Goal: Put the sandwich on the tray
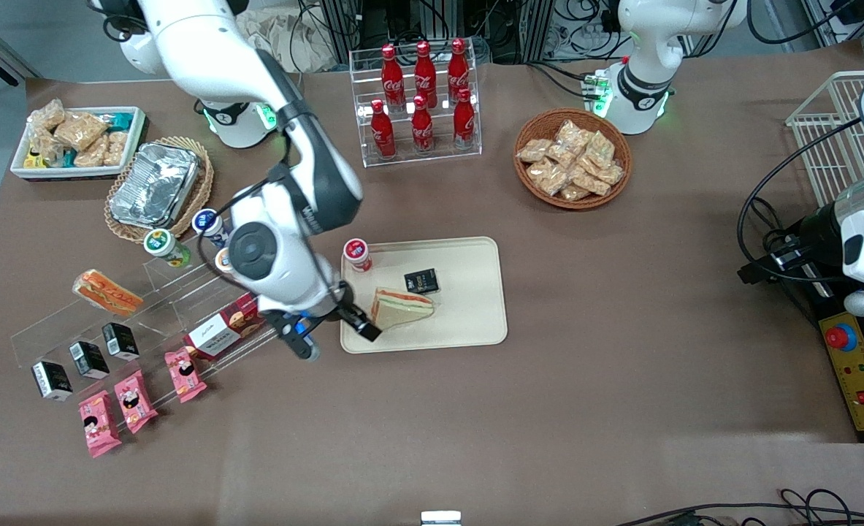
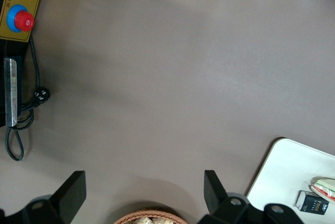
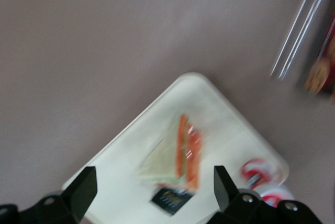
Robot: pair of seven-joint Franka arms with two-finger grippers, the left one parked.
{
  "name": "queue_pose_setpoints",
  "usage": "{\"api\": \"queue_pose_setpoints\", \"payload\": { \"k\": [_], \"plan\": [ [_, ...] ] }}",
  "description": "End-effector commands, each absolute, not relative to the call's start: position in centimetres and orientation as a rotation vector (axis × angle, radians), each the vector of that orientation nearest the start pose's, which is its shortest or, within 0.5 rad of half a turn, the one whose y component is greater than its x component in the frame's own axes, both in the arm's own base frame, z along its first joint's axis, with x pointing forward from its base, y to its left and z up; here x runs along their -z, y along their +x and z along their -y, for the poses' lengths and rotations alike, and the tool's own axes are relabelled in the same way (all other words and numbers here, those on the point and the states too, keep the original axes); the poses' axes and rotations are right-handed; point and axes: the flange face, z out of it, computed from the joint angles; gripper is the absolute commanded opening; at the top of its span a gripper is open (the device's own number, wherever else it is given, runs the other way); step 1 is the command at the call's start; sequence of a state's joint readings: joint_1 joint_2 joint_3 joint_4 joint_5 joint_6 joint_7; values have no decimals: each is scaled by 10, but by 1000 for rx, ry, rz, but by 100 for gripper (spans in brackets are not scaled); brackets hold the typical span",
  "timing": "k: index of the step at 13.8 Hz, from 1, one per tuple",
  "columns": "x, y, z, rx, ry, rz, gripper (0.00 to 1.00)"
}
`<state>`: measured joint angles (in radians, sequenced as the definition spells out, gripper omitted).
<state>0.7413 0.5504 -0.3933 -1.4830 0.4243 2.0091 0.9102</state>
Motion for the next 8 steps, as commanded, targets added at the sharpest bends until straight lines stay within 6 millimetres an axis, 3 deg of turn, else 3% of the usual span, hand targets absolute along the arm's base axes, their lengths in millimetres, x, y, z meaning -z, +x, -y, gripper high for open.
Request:
{"api": "queue_pose_setpoints", "payload": {
  "k": [1, 4, 7, 8],
  "plan": [
    [-415, 645, -239, -91, -2898, -753, 99],
    [-461, 656, -158, -47, -2946, -612, 99],
    [-518, 658, -96, -25, -3007, -456, 99],
    [-525, 657, -83, -42, -3018, -444, 99]
  ]
}}
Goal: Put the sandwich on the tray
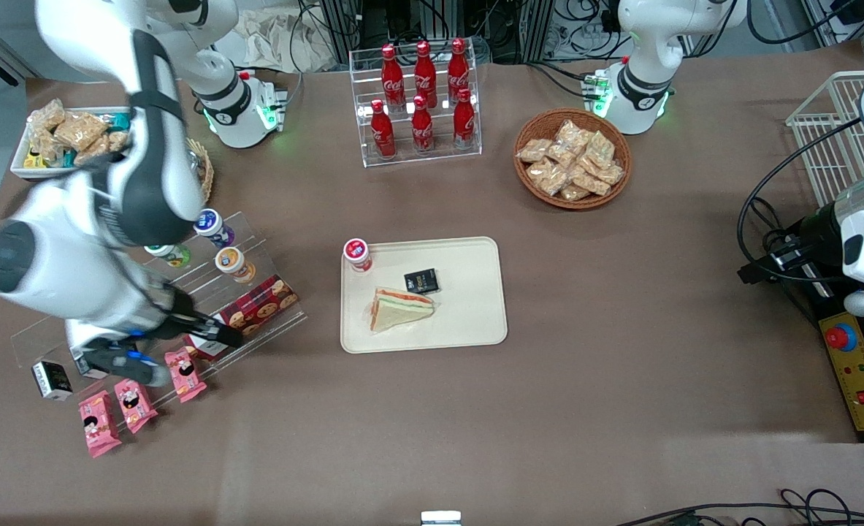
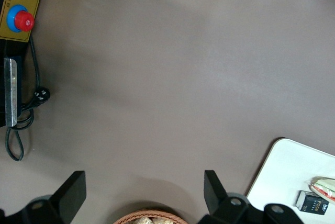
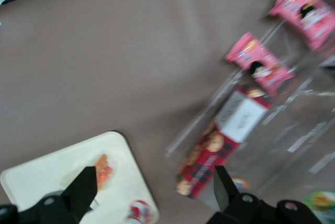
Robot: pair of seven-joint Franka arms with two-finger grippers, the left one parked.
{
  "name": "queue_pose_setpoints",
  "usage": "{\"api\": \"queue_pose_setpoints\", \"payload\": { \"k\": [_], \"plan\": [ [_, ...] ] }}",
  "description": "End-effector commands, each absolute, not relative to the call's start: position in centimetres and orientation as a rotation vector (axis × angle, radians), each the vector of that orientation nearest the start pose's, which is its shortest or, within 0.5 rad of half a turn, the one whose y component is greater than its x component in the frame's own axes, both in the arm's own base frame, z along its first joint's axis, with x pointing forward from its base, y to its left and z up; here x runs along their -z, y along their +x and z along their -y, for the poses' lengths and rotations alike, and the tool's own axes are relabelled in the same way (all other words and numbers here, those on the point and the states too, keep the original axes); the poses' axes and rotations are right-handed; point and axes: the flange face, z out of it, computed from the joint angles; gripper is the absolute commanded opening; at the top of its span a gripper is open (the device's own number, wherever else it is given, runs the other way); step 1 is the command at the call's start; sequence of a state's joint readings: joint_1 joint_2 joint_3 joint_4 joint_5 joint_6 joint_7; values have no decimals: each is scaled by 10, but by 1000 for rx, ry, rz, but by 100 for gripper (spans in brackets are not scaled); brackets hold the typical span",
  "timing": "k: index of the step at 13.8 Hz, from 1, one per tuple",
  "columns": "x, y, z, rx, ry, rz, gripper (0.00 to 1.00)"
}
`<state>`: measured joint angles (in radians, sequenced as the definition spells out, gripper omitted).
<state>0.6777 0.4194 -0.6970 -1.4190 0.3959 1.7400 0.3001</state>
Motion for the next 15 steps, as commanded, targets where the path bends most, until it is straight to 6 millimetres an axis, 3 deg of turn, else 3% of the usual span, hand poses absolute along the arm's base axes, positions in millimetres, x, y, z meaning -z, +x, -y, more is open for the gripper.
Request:
{"api": "queue_pose_setpoints", "payload": {
  "k": [1, 2, 4, 7, 10, 13, 15],
  "plan": [
    [-532, 654, -75, -49, -3019, -448, 99],
    [-547, 648, -66, -43, -3014, -454, 99],
    [-567, 642, -30, -33, -2993, -500, 99],
    [-599, 632, 11, -4, -2982, -417, 99],
    [-618, 623, 46, 9, -2988, -322, 99],
    [-618, 620, 57, -5, -2971, -255, 99],
    [-623, 617, 49, -5, -2999, -198, 99]
  ]
}}
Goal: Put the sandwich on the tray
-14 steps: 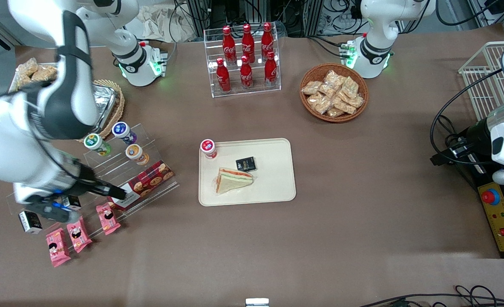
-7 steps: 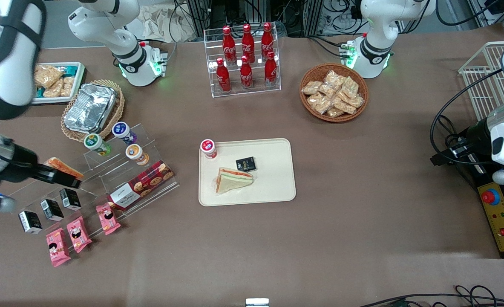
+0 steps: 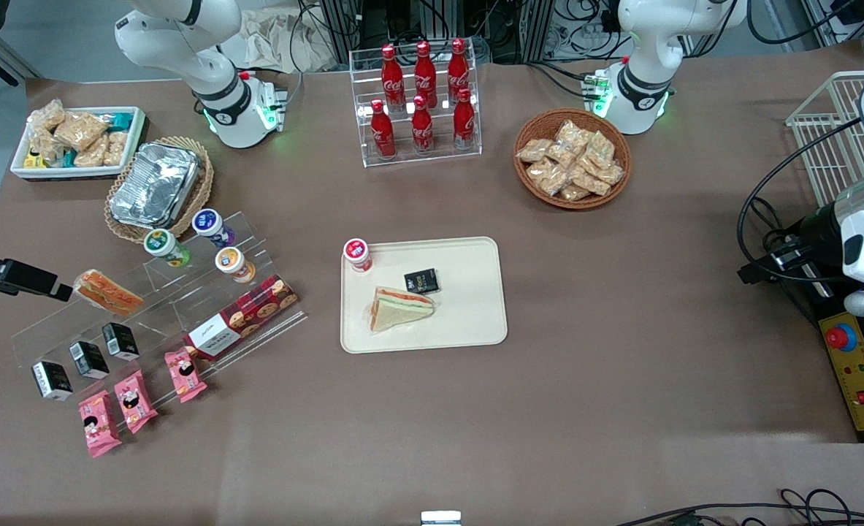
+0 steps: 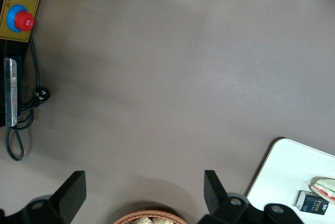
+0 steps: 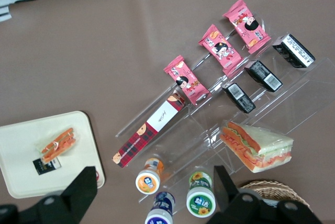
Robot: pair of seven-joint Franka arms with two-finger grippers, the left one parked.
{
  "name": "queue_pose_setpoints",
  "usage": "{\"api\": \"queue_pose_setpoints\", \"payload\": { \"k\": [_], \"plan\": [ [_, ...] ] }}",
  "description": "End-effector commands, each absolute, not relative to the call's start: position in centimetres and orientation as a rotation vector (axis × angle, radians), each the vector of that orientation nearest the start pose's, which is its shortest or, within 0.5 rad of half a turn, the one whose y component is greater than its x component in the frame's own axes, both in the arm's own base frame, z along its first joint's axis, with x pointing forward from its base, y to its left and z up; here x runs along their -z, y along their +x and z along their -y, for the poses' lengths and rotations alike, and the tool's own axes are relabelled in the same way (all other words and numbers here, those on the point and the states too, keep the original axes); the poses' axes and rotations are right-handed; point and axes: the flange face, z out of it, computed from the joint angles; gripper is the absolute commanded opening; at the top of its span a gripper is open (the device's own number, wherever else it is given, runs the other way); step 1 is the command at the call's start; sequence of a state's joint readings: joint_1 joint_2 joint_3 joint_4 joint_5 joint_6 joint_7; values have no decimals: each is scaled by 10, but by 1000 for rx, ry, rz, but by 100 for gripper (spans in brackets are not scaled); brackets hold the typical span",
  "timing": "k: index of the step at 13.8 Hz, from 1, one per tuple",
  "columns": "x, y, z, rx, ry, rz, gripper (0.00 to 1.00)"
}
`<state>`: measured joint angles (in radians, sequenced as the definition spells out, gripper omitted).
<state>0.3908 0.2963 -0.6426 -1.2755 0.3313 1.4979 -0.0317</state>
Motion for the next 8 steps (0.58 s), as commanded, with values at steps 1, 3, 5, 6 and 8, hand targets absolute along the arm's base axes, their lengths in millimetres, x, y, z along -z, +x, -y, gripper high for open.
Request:
{"api": "queue_pose_setpoints", "payload": {
  "k": [1, 3, 5, 6, 8],
  "plan": [
    [-627, 614, 44, -1, -3017, -170, 99],
    [-635, 610, 42, 6, -3046, -132, 99],
    [-634, 609, 52, 4, -3038, -127, 99],
    [-633, 610, 54, 0, -3030, -116, 99],
    [-632, 609, 59, -5, -3059, -104, 99]
  ]
}}
